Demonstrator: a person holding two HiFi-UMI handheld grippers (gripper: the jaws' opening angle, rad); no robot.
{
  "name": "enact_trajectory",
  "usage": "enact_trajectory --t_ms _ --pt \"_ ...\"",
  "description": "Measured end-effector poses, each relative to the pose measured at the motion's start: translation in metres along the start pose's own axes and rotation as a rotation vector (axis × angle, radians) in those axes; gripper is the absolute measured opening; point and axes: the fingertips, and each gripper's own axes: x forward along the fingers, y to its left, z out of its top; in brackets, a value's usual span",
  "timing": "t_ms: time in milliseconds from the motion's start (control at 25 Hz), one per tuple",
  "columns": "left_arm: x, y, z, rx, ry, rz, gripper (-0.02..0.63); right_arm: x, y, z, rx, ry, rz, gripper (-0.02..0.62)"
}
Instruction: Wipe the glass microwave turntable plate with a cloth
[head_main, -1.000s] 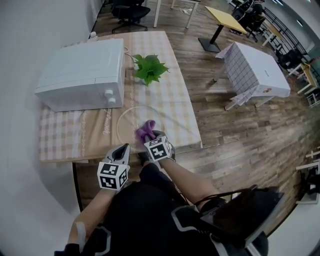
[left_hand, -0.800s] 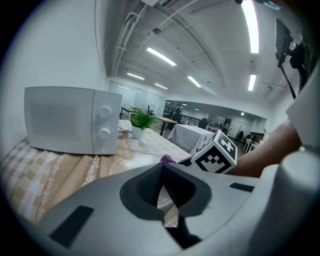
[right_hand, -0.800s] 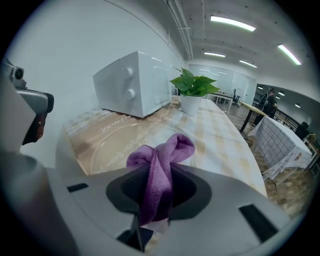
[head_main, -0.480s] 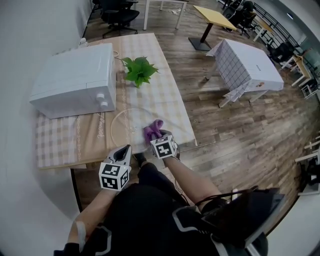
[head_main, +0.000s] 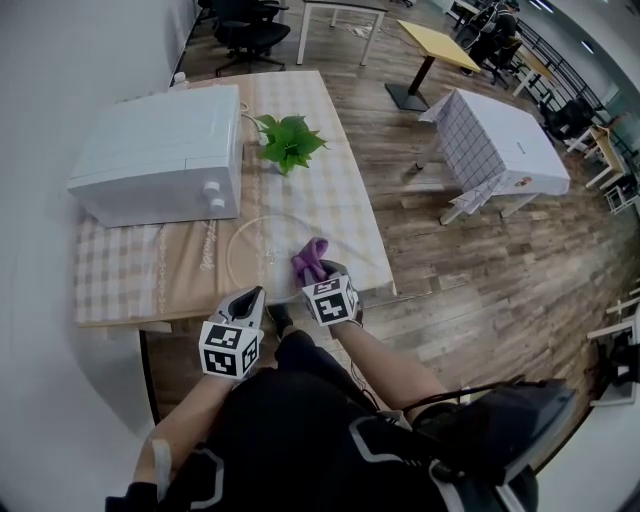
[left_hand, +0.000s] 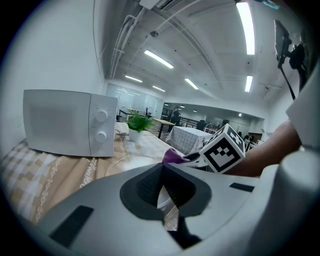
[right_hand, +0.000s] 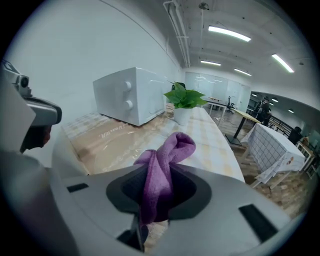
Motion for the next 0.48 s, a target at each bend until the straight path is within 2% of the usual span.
enact_trajectory --t_ms 280,480 --pt "-0.033 0.023 -0.007 -0.040 -0.023 0.097 0.004 0.005 0.088 0.014 -0.102 -0.028 0.178 0.101" --pt "-0.059 0.038 -0.018 -0.065 -0.028 0.162 0.005 0.016 0.136 0.018 -0.204 -0.031 0.253 0.100"
